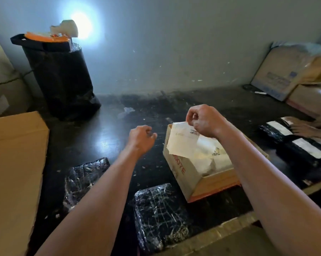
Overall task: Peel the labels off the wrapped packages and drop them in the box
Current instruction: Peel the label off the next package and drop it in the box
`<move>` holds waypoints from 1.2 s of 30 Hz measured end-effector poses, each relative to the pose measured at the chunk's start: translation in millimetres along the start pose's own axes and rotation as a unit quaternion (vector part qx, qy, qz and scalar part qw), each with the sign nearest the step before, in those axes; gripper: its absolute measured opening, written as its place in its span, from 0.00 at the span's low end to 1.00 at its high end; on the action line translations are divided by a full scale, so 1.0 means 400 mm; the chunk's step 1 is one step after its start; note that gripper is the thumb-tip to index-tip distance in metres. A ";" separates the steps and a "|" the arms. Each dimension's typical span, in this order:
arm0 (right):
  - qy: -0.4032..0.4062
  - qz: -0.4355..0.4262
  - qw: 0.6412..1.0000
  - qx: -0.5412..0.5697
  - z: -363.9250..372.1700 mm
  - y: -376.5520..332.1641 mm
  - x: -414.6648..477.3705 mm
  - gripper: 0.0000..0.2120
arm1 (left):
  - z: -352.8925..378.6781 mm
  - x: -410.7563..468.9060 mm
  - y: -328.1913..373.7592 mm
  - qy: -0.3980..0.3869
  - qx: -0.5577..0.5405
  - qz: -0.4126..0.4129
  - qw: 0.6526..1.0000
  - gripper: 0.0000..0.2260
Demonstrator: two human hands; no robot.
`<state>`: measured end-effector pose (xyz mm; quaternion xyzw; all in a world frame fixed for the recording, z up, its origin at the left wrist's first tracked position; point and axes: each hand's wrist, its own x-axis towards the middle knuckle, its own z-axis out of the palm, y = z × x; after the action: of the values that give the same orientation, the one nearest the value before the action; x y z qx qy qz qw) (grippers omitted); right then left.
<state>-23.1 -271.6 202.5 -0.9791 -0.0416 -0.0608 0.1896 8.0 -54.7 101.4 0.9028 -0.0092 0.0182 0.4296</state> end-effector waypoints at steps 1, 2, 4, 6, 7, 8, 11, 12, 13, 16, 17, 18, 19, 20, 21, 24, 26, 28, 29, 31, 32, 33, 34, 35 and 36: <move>0.000 0.008 1.000 -0.007 -0.018 0.038 0.002 0.11 | 0.033 0.004 0.029 -0.006 0.005 0.003 1.000 0.13; 0.000 0.016 1.000 -0.011 -0.036 0.075 0.003 0.11 | 0.069 0.006 0.057 -0.012 0.007 0.002 1.000 0.12; -0.005 0.027 1.000 -0.007 -0.065 0.150 0.005 0.10 | 0.143 0.011 0.106 -0.026 -0.001 -0.007 1.000 0.07; -0.025 0.030 0.999 -0.001 -0.082 0.218 0.005 0.08 | 0.217 0.013 0.146 -0.033 0.000 -0.017 0.999 0.13; -0.034 0.031 0.999 0.000 -0.086 0.250 0.007 0.07 | 0.252 0.013 0.159 -0.033 0.007 -0.026 0.999 0.17; -0.041 0.031 0.999 -0.001 -0.089 0.281 0.010 0.07 | 0.286 0.013 0.166 -0.034 0.012 -0.037 0.999 0.20; -0.071 0.036 0.997 -0.006 -0.079 0.360 0.023 0.08 | 0.369 0.010 0.161 -0.028 0.004 -0.078 0.997 0.27; -0.085 0.037 0.996 -0.009 -0.069 0.383 0.026 0.09 | 0.390 0.009 0.155 -0.027 0.001 -0.093 0.995 0.29; -0.099 0.035 0.994 -0.014 -0.059 0.408 0.029 0.10 | 0.413 0.010 0.151 -0.024 -0.006 -0.104 0.994 0.30; -0.137 0.022 0.990 -0.021 -0.023 0.459 0.034 0.12 | 0.453 0.007 0.134 -0.006 -0.026 -0.137 0.990 0.30; -0.146 0.019 0.989 -0.022 -0.008 0.473 0.040 0.13 | 0.461 0.008 0.125 0.003 -0.031 -0.138 0.990 0.30; -0.152 0.017 0.988 -0.025 0.004 0.485 0.046 0.13 | 0.464 0.009 0.117 0.007 -0.038 -0.138 0.990 0.29; -0.155 0.017 0.987 -0.025 0.016 0.496 0.054 0.15 | 0.467 0.011 0.111 0.011 -0.047 -0.137 0.989 0.29; -0.157 0.016 0.987 -0.024 0.027 0.506 0.061 0.16 | 0.466 0.009 0.110 0.015 -0.057 -0.141 0.988 0.28; -0.156 0.015 0.988 -0.020 0.035 0.514 0.068 0.16 | 0.464 0.006 0.114 0.019 -0.064 -0.142 0.988 0.27; -0.133 -0.007 0.991 -0.017 0.054 0.532 0.087 0.08 | 0.456 -0.005 0.128 0.024 -0.077 -0.139 0.987 0.27; -0.116 -0.022 0.993 -0.010 0.069 0.539 0.095 0.06 | 0.460 -0.005 0.123 0.025 -0.087 -0.136 0.987 0.27; -0.090 -0.037 0.995 -0.013 0.084 0.544 0.102 0.05 | 0.464 -0.001 0.118 0.026 -0.098 -0.136 0.986 0.27; -0.078 -0.045 0.996 -0.011 0.091 0.545 0.106 0.04 | 0.465 0.000 0.118 0.026 -0.105 -0.134 0.985 0.27; -0.059 -0.054 0.997 -0.002 0.101 0.547 0.112 0.05 | 0.466 0.000 0.120 0.028 -0.118 -0.127 0.984 0.26; -0.048 -0.058 0.997 -0.002 0.103 0.548 0.113 0.06 | 0.465 -0.002 0.123 0.028 -0.121 -0.126 0.984 0.25; -0.041 -0.063 0.997 -0.005 0.106 0.549 0.114 0.07 | 0.466 -0.003 0.123 0.029 -0.123 -0.125 0.984 0.25; -0.037 -0.069 0.997 -0.009 0.106 0.549 0.114 0.09 | 0.467 -0.004 0.123 0.030 -0.125 -0.125 0.984 0.25; -0.038 -0.075 0.996 -0.011 0.106 0.548 0.114 0.11 | 0.468 -0.003 0.121 0.031 -0.129 -0.125 0.983 0.25; -0.039 -0.078 0.996 -0.012 0.106 0.546 0.113 0.13 | 0.469 -0.004 0.120 0.031 -0.134 -0.126 0.982 0.25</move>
<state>48.8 -455.0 89.6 -0.9767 -0.1247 -0.0382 0.1703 9.7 -230.5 20.4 0.8300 0.1157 -0.0093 0.5455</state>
